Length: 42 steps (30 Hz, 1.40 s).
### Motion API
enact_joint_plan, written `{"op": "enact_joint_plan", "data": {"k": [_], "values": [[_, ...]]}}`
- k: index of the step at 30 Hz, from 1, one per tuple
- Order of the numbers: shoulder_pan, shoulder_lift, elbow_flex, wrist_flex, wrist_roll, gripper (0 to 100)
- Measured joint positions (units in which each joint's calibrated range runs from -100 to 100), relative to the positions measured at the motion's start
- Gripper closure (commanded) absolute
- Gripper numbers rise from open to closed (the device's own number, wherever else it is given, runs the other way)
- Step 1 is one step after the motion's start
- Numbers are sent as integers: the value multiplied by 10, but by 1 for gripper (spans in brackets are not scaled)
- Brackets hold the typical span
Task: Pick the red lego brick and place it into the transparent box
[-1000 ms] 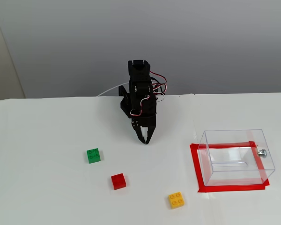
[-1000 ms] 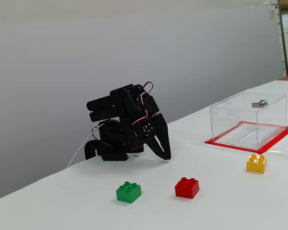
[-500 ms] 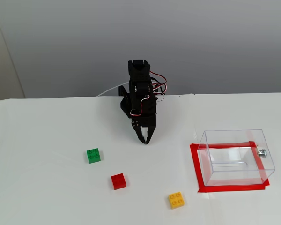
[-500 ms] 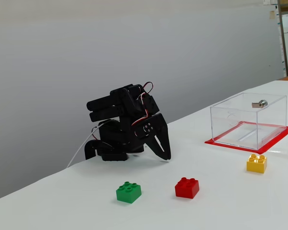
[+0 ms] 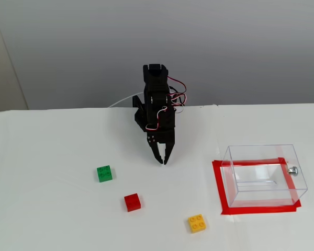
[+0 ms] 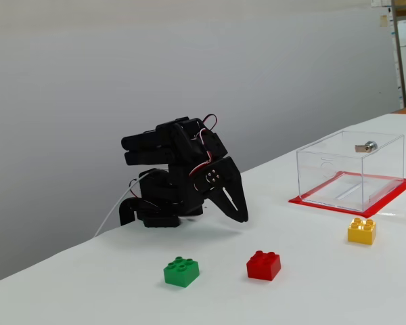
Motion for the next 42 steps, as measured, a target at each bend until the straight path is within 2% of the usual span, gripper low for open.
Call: {"op": "enact_joint_plan", "data": {"k": [10, 18, 21, 34, 42], "values": [[3, 129, -154, -31, 0, 99], [5, 219, -267, -30, 102, 99], [22, 257, -300, -30, 120, 99], [129, 478, -451, -35, 128, 99], [197, 584, -482, -146, 136, 99]]}}
